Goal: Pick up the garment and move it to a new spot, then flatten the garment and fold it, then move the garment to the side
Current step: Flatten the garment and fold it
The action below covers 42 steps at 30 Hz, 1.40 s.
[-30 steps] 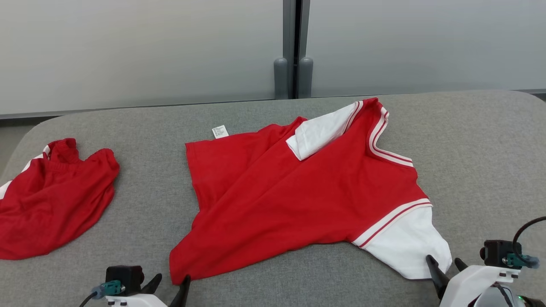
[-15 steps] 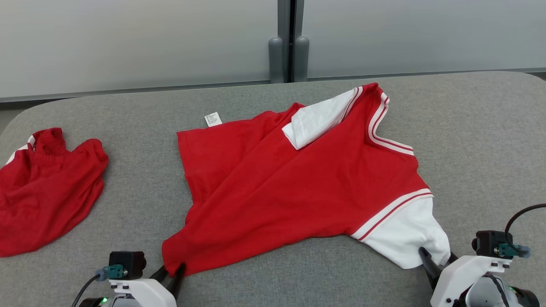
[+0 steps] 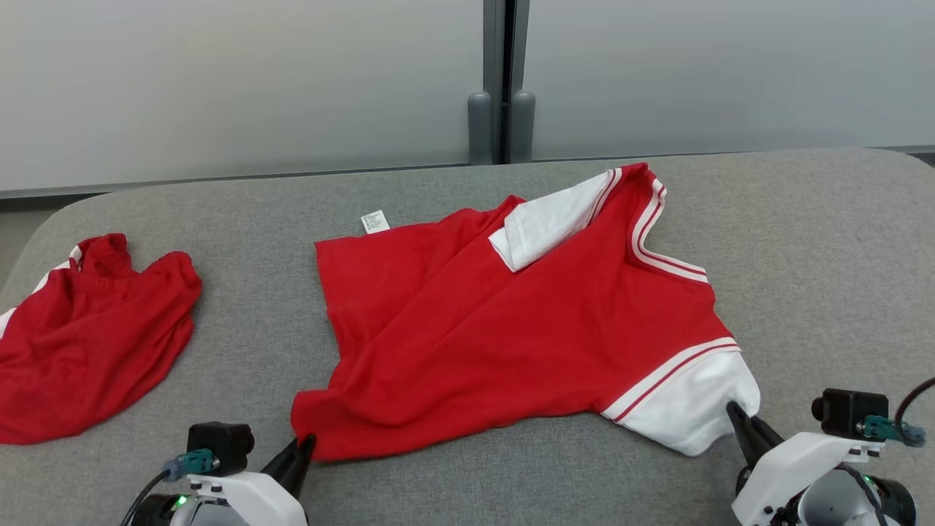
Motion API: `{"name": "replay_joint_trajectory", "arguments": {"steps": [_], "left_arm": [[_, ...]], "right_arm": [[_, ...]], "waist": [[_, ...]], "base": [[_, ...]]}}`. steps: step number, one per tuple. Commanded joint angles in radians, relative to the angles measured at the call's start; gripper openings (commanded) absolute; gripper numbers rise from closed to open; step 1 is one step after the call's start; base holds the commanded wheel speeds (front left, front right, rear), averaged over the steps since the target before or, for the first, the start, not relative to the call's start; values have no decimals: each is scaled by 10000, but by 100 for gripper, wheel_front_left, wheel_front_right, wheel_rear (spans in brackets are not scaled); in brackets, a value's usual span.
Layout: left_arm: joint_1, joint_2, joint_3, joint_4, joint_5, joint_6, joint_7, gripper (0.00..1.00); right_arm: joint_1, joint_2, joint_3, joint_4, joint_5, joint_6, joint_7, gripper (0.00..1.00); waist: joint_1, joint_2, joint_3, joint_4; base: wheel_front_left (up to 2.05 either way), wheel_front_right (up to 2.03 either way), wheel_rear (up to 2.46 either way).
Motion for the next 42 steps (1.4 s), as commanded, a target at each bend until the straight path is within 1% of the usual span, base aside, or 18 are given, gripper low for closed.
{"name": "replay_joint_trajectory", "arguments": {"steps": [1, 4, 8, 11, 15, 18, 21, 26, 30, 31, 35, 38, 42], "left_arm": [[-23, 91, 30, -144, 83, 28, -67, 0], [-313, 252, 65, -600, 209, 51, -159, 0], [-1170, 790, -165, -995, 667, -74, 20, 0], [-2328, 1184, -364, -1081, 871, -227, 236, 0], [-4478, 1364, -654, -601, 675, -358, 528, 0], [-6381, 1532, -993, -33, 557, -394, 660, 0], [-8215, 1787, -1479, 517, 298, -395, 556, 0], [-10834, 2122, -2168, 1594, -164, -387, 203, 0], [-12715, 2264, -2700, 2379, -545, -389, -159, 0], [-12715, 2264, -2700, 2379, -545, -389, -159, 0], [-14342, 2296, -2931, 3235, -921, -390, -475, 0], [-15266, 2288, -3218, 3682, -1063, -390, -735, 0], [-16286, 2283, -3421, 4285, -1281, -391, -1127, 0]], "right_arm": [[4, -79, 24, -211, 153, 6, -157, 0], [-205, -230, 251, -842, 623, 6, -439, 0], [-1031, -546, 470, -1502, 1291, 6, -899, 0], [-2145, -893, 601, -1754, 1803, 6, -1417, 0], [-4074, -1446, 1087, -1702, 2803, 6, -1938, 0], [-5777, -1860, 1453, -1417, 3416, 6, -2270, 0], [-7445, -2179, 1894, -964, 3931, 6, -2630, 0], [-9912, -2700, 2586, -14, 4506, 6, -3164, 0], [-11745, -3055, 3141, 688, 4856, 6, -3272, 0], [-11745, -3055, 3141, 688, 4856, 6, -3272, 0], [-13444, -3145, 3593, 1332, 5193, 6, -3315, 0], [-14406, -3343, 3987, 1754, 5328, 6, -3353, 0], [-15493, -3463, 4265, 2307, 5596, 6, -3593, 0]], "waist": [[0, -1, -57, 1], [0, -1, -48, -37], [0, -1, 398, -73], [0, -1, 1047, -60], [0, -1, 2100, 22], [0, -1, 2910, 16], [0, -1, 3560, -3], [0, -1, 4306, 3], [0, -1, 4830, -25], [0, -1, 4830, -25], [0, -1, 5223, -126], [0, -1, 5357, -212], [0, -1, 5462, -284]], "base": [[0, 0, 0], [0, 0, 0], [0, 0, 0], [0, 0, 0], [0, 0, 0], [0, 0, 0], [0, 0, 0], [0, 0, 0], [0, 0, 0], [0, 0, 0], [0, 0, 0], [0, 0, 0], [0, 0, 0]]}}
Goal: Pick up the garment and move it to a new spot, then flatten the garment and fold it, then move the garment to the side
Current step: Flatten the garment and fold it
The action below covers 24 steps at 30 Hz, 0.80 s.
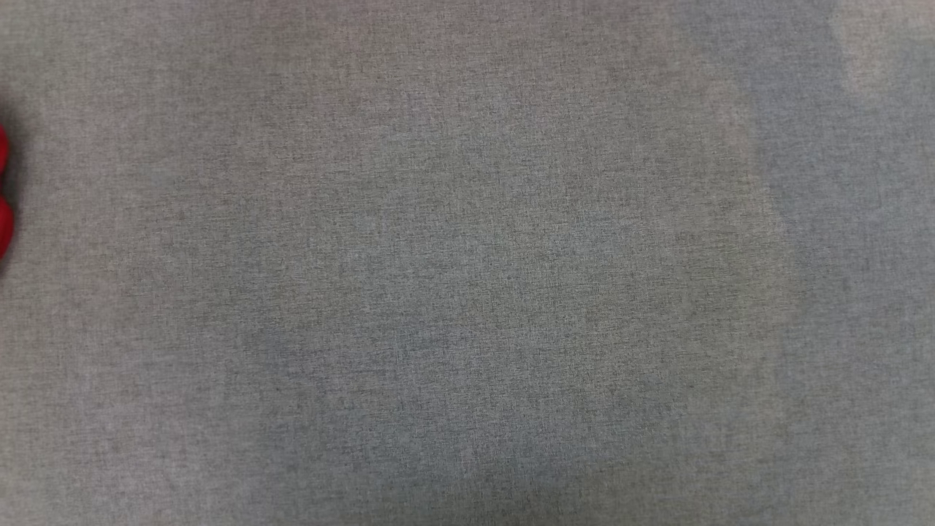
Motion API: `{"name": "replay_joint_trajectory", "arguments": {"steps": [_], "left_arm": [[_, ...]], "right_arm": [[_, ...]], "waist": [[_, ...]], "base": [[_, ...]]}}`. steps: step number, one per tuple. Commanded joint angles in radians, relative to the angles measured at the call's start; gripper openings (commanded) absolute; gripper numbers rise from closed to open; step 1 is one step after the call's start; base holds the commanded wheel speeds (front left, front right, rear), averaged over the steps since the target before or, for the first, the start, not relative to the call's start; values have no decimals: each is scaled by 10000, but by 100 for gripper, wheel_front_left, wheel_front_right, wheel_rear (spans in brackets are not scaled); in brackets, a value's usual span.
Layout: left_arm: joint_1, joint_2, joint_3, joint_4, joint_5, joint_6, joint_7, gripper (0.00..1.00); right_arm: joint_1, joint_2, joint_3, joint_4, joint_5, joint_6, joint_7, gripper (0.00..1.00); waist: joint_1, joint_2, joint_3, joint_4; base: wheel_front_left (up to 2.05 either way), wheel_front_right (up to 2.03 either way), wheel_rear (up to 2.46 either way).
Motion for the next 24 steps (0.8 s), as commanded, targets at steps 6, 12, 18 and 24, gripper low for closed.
{"name": "replay_joint_trajectory", "arguments": {"steps": [6, 12, 18, 24], "left_arm": [[-980, -19, -569, 976, -369, 0, -252, 0], [-360, -152, -1319, 1523, -1061, 4, -377, 0], [1418, 174, -2411, 1032, -2358, 5, -41, 0], [3926, 936, -3634, -64, -4121, 4, 1046, 0]], "right_arm": [[-1018, -230, 332, 578, 595, 6, -364, 0], [-663, -411, 1337, 754, 739, 6, -360, 0], [808, -814, 2858, 423, 1018, 6, -101, 0], [3179, -1816, 4333, -315, 1947, 4, 856, 0]], "waist": [[0, 0, -2, -69], [0, 0, -289, -39], [0, 0, -1211, -7], [0, 0, -3041, 40]], "base": [[0, 0, 0], [0, 0, 0], [0, 0, 0], [0, 0, 0]]}}
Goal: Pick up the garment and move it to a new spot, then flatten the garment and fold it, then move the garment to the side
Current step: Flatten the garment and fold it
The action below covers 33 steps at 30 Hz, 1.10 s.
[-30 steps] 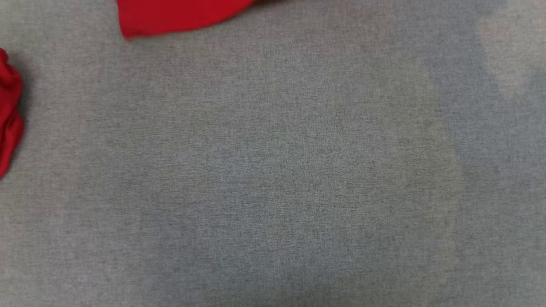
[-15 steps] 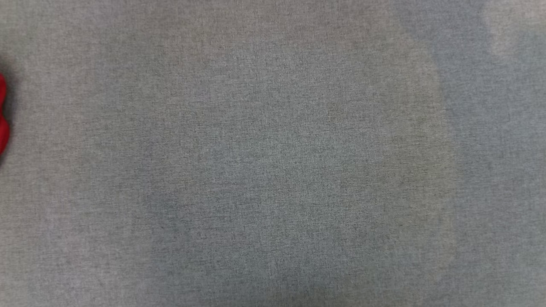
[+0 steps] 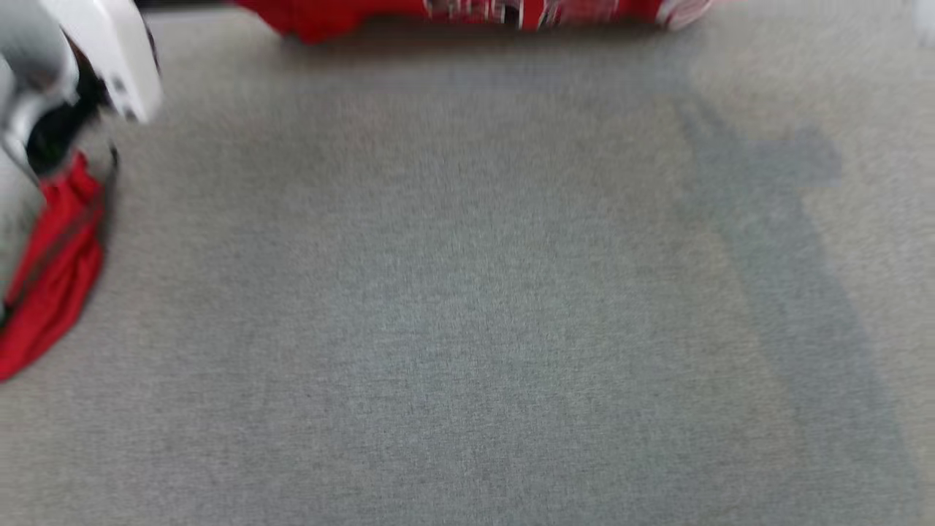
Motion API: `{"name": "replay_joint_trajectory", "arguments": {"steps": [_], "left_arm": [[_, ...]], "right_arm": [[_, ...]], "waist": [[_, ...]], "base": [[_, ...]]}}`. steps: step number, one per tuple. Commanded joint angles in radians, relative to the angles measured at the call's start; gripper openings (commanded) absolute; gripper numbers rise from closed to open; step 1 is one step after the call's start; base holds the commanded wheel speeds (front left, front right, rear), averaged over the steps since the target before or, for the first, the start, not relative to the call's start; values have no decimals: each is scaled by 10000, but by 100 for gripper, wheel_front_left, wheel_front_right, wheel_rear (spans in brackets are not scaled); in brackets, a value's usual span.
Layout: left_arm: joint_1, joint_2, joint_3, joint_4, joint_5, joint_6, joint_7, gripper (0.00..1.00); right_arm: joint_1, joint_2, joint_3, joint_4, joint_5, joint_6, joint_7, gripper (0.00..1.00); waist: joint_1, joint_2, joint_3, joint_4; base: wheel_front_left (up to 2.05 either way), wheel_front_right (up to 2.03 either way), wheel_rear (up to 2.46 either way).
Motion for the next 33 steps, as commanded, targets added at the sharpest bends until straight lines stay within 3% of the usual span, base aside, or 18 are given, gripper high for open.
{"name": "replay_joint_trajectory", "arguments": {"steps": [1, 7, 16, 33], "left_arm": [[676, 257, -276, -300, -432, 11, 377, 0], [2743, 955, -1026, -1406, -1741, 13, 1732, 0], [4743, 2000, -1779, -3163, -2942, 141, 3533, 0], [6946, 4486, -2564, -8272, -4656, 1990, 6018, 0]], "right_arm": [[690, -339, 324, -236, 334, 6, 463, 0], [2489, -1319, 1432, -1307, 928, 4, 1845, 0], [4709, -2647, 2360, -3143, 2056, 3, 3322, 0], [7329, -6173, 2878, -7394, 3475, 3, 5403, 0]], "waist": [[0, 0, -1234, 36], [0, 0, -2723, -67], [0, 0, -3671, -178], [0, 0, -3610, -130]], "base": [[0, 0, 0], [0, 0, 0], [0, 0, 0], [0, 0, 0]]}}
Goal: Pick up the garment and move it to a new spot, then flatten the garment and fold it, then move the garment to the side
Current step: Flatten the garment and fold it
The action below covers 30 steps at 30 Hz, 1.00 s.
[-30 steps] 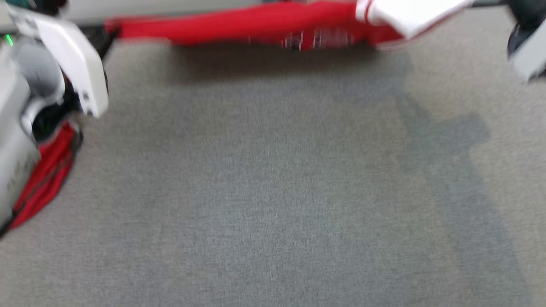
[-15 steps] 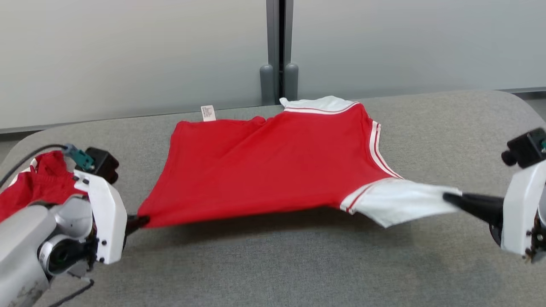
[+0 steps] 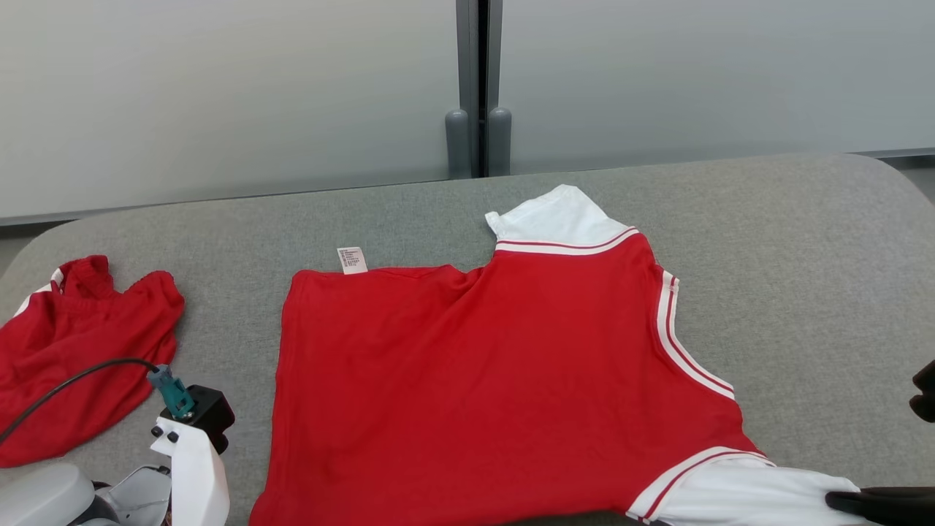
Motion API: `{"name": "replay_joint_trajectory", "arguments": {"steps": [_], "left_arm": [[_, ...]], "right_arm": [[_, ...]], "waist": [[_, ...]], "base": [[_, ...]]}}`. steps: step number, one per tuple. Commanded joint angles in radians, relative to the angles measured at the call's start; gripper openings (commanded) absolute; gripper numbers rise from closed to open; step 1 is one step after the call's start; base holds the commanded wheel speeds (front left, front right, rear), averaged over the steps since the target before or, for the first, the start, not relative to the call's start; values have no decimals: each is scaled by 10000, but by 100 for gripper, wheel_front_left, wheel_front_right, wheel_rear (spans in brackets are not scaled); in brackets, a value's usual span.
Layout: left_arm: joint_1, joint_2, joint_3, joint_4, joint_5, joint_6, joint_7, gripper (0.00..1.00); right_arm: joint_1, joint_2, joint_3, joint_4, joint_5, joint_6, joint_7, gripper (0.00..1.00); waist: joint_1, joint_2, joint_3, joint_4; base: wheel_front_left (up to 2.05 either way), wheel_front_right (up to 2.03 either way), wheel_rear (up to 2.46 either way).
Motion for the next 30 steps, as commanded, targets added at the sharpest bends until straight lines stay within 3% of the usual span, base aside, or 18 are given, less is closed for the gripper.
{"name": "replay_joint_trajectory", "arguments": {"steps": [1, 6, 11, 19, 30], "left_arm": [[42, 126, 22, -182, -60, 125, 91, 0], [-349, 183, 161, -637, 23, 456, 291, 0], [-1092, -93, 358, -409, 57, 622, 845, 0], [-2306, -721, 753, 794, -273, 439, 1725, 0], [-3166, -1835, 907, 2463, -224, 45, 1950, 0]], "right_arm": [[50, -167, -56, -184, 66, -1, 32, 0], [-258, -519, -266, -478, 24, -1, 91, 0], [-834, -198, -651, -92, 114, -1, 238, 0], [-2025, 1092, -1010, 1575, 477, 0, 967, 0], [-3039, 2812, -1027, 3868, 576, 0, 1075, 0]], "waist": [[0, 0, 155, 12], [0, 0, 638, 103], [0, 0, 1331, 241], [0, 0, 2141, 391], [0, 0, 2685, 618]], "base": [[0, 0, 0], [0, 0, 0], [0, 0, 0], [0, 0, 0], [0, 0, 0]]}}
